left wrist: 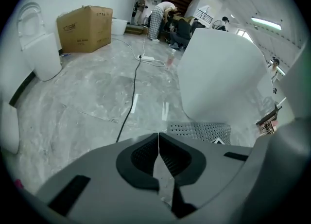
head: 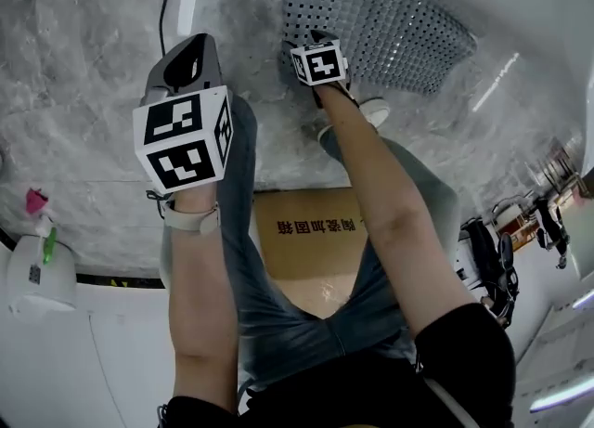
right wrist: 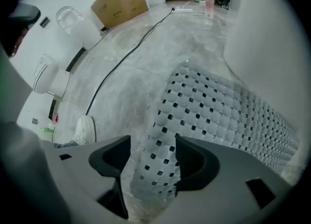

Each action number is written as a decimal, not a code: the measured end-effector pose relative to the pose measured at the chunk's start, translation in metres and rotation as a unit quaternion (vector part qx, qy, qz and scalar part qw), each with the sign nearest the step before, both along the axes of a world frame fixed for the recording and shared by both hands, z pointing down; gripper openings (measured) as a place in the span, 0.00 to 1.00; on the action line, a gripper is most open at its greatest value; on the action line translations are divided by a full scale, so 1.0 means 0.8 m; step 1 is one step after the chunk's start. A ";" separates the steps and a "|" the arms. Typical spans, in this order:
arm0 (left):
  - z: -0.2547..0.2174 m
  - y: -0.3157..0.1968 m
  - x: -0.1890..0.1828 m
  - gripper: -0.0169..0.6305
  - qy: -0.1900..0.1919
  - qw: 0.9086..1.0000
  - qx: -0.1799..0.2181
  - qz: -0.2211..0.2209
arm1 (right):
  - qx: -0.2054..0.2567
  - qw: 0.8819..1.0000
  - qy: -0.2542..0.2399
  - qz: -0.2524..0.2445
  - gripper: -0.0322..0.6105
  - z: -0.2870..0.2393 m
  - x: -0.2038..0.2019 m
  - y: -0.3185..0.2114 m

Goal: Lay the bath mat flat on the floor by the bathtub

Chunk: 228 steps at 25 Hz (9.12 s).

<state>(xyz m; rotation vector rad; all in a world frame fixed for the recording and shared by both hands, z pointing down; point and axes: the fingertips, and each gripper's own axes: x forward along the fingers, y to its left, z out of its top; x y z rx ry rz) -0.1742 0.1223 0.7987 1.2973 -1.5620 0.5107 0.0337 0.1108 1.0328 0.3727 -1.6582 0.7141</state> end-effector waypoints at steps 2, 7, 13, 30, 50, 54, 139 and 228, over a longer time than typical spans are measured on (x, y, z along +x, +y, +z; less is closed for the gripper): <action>-0.002 -0.005 -0.003 0.06 0.004 1.000 0.003 -0.010 | -0.003 1.000 0.006 0.006 0.53 0.020 -0.005 0.008; -0.013 -0.005 0.005 0.06 0.004 1.000 0.013 -0.001 | 0.027 0.999 0.041 -0.011 0.48 0.049 0.002 0.018; -0.020 -0.026 0.026 0.06 0.012 1.000 0.021 0.002 | 0.010 0.999 0.009 0.043 0.37 0.055 0.019 0.012; -0.027 -0.039 0.065 0.06 0.027 0.999 0.034 -0.011 | -0.006 0.987 -0.109 0.113 0.40 0.042 -0.023 -0.014; -0.032 -0.004 0.048 0.06 0.016 0.998 0.023 -0.054 | -0.003 0.999 -0.029 -0.015 0.09 0.064 -0.009 0.031; -0.033 -0.003 0.031 0.06 0.011 0.998 0.027 -0.053 | -0.003 1.000 -0.011 -0.024 0.09 0.076 -0.013 0.032; -0.152 -0.007 0.239 0.05 0.022 0.980 0.054 0.192 | 0.092 0.983 -0.126 0.099 0.09 -0.383 0.166 -0.101; -1.104 -0.157 0.231 0.06 -0.095 0.854 0.451 0.241 | 0.428 0.784 -0.430 0.129 0.09 -1.399 0.168 -0.158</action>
